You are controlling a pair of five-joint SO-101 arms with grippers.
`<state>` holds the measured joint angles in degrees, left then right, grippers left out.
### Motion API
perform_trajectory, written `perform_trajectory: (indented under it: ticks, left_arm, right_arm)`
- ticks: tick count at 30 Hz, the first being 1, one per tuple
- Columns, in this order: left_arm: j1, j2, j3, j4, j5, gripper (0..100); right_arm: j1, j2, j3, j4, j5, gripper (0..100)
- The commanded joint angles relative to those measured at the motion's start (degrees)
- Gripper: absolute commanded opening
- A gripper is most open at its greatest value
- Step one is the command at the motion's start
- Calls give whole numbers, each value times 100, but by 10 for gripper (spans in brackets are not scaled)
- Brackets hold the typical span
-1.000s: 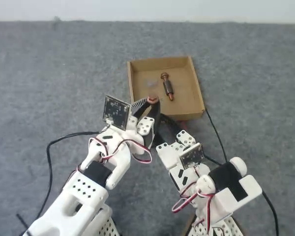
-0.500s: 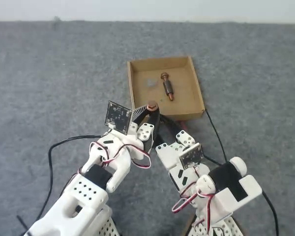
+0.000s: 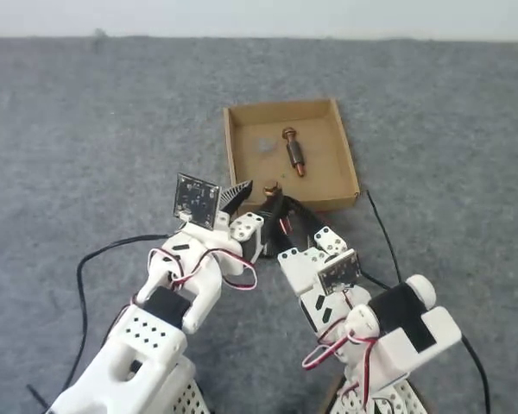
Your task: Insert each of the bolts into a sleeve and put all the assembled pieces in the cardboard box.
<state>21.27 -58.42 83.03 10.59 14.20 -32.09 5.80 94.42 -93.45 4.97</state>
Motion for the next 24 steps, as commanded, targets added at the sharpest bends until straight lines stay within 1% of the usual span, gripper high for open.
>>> perform_trajectory:
  ticks: [1, 5, 7, 10, 12, 15, 17, 20, 24]
  left_arm:
    - [-132, -97, -75, 18, -9, 158]
    - [35, -352, -57, 26, 0, 157]
    - [176, -730, -40, 105, 176, 156]
    - [387, -1547, -92, 624, 422, 158]
    - [492, -2207, -84, 1055, 431, 156]
    - [457, -3200, -84, 1749, 431, 156]
    - [237, -3736, -57, 2057, 431, 156]
    - [-308, -4273, 57, 2409, 431, 155]
    - [-1116, -4466, 400, 2453, 431, 155]
  right_arm:
    - [92, -40, 123, -4, -9, 6]
    - [92, -40, 123, -4, -9, 6]
    - [92, -40, 114, -4, -9, 6]
    - [92, -40, 114, 4, -9, 6]
    - [92, -40, 114, 4, -9, 6]
    - [92, -40, 114, 4, -9, 6]
    - [92, -40, 114, 4, -9, 6]
    - [101, -40, 114, 4, 0, 6]
    - [101, -22, 123, 4, 0, 6]
